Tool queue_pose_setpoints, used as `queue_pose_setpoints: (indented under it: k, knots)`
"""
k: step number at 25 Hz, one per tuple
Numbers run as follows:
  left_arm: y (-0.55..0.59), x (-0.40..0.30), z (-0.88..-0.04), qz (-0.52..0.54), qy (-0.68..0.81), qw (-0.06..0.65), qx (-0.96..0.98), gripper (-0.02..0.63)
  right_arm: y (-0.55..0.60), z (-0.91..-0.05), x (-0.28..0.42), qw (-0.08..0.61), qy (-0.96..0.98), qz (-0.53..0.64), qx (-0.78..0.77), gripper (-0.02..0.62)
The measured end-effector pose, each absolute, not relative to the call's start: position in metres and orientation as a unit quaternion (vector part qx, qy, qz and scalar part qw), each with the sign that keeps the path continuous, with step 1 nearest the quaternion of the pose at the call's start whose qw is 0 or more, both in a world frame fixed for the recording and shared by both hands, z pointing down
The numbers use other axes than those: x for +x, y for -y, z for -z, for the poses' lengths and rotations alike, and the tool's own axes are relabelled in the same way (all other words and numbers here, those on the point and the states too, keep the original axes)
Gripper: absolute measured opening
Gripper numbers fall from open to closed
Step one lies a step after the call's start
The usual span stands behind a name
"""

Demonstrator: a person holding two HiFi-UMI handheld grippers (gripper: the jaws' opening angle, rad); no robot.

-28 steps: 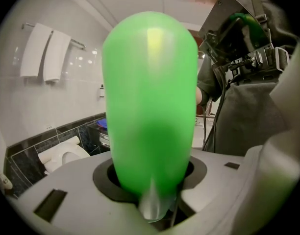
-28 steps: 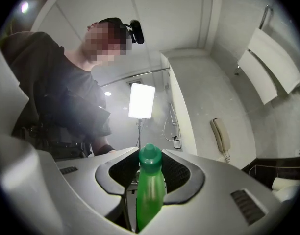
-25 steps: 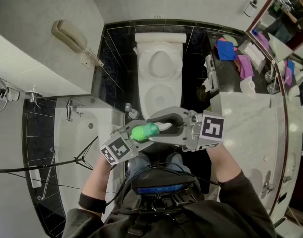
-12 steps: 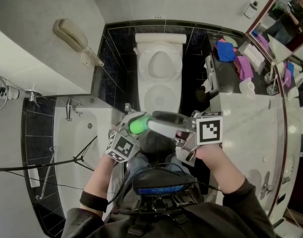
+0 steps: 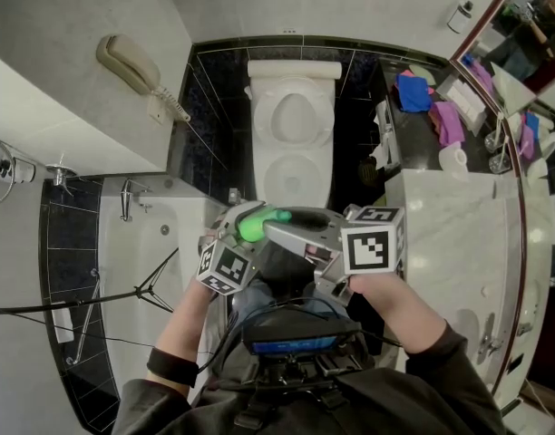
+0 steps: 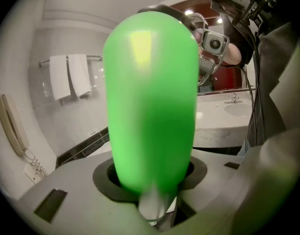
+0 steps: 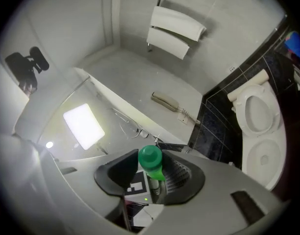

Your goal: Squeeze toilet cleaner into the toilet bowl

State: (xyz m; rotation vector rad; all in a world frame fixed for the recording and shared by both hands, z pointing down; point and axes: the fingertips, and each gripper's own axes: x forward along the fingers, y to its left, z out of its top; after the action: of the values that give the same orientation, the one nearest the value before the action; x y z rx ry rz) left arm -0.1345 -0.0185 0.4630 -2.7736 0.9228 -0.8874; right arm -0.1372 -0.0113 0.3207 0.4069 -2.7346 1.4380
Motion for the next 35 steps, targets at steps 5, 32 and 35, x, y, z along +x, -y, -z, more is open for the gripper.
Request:
queue_pose_setpoints:
  k: [5, 32, 35]
  knots:
    - [0.017, -0.133, -0.464, 0.289, -0.287, 0.033, -0.913, 0.192, 0.013, -0.320, -0.136, 0.037, 0.908, -0.394, 0.135, 0.156]
    - [-0.001, -0.132, -0.464, 0.271, -0.255, -0.023, -0.928, 0.192, 0.024, -0.310, -0.105, -0.027, 0.954, -0.276, 0.115, 0.161]
    - [0.001, -0.133, -0.460, 0.271, -0.262, -0.023, -0.926, 0.192, 0.029, -0.317, -0.095, -0.022, 0.953, -0.271, 0.136, 0.161]
